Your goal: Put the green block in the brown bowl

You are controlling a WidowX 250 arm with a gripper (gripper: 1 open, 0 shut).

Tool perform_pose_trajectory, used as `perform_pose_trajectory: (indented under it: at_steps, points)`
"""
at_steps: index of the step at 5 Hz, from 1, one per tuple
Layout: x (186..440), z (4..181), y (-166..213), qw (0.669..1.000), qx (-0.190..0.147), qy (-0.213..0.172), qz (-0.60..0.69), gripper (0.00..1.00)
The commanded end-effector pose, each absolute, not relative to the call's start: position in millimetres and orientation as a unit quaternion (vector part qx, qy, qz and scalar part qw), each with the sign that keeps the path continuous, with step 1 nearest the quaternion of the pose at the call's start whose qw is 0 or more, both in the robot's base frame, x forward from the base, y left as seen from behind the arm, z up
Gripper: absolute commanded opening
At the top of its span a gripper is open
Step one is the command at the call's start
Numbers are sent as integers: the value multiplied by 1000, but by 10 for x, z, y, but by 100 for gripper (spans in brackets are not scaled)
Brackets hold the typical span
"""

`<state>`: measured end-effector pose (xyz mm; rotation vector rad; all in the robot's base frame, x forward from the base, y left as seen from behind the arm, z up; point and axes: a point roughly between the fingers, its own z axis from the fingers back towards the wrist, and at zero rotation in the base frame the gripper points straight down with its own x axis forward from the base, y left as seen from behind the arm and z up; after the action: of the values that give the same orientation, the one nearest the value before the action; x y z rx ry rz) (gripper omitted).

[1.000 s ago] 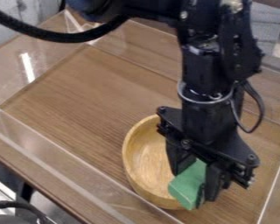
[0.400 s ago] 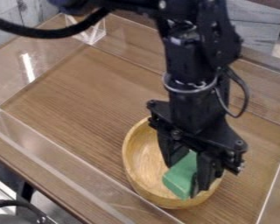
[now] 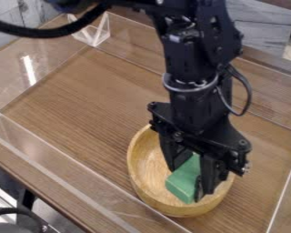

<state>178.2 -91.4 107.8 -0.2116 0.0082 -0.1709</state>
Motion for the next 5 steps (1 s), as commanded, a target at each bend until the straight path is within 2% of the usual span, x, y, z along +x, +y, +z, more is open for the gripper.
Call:
perform_pose_trajectory:
  at_steps: [1, 5]
  points:
    - [1841, 1177, -901, 990, -116, -19, -83, 0]
    - [1898, 1118, -840, 989, -128, -19, -73, 0]
